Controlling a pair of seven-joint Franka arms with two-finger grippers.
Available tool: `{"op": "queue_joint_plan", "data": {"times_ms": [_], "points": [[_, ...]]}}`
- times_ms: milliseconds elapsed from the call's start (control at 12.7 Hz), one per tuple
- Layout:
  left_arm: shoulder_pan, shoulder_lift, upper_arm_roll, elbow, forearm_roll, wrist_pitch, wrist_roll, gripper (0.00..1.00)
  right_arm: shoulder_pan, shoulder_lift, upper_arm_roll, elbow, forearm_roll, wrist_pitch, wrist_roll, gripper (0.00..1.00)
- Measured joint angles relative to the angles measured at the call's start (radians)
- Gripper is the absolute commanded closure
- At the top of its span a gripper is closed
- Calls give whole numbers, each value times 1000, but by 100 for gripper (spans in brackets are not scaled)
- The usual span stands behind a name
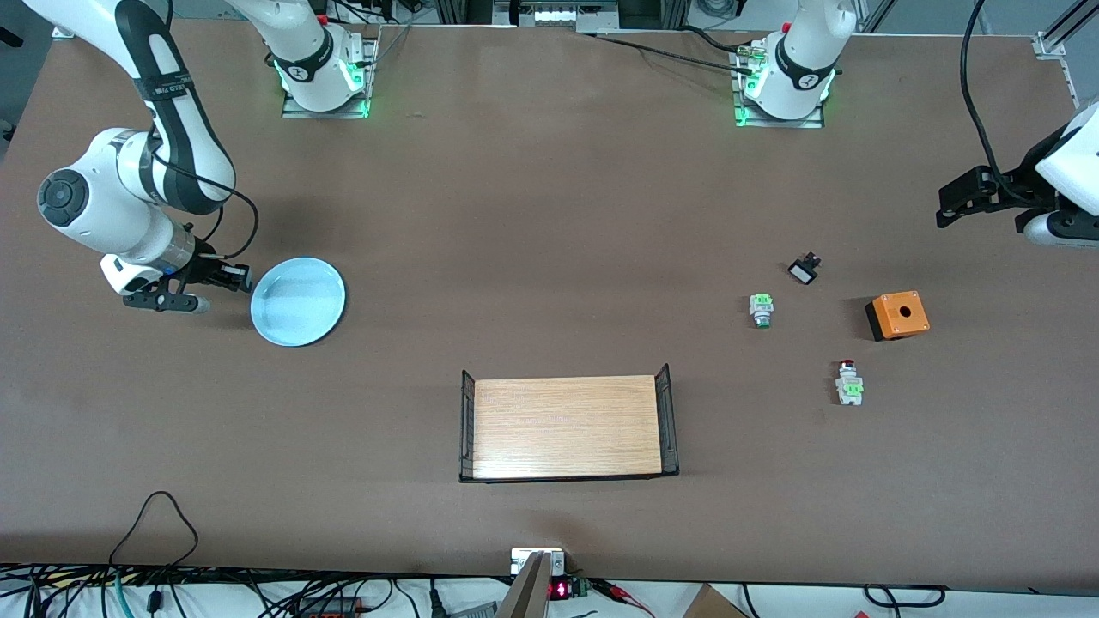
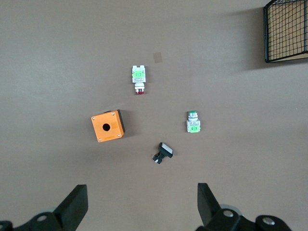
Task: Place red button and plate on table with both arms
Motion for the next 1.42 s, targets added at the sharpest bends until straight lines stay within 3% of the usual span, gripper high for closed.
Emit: {"op": "queue_joint_plan", "data": {"times_ms": [315,708,1417], "points": [[0,0,0,1,0,0,0,0,4,-55,7,70,0,-135,4,0],[0,0,-2,2,-4,0,0,0,10,-65,11,424,-6,-545,26,0],[0,0,-1,3,-17,0,0,0,56,-41,30,759,-133,-876,198,0]]}}
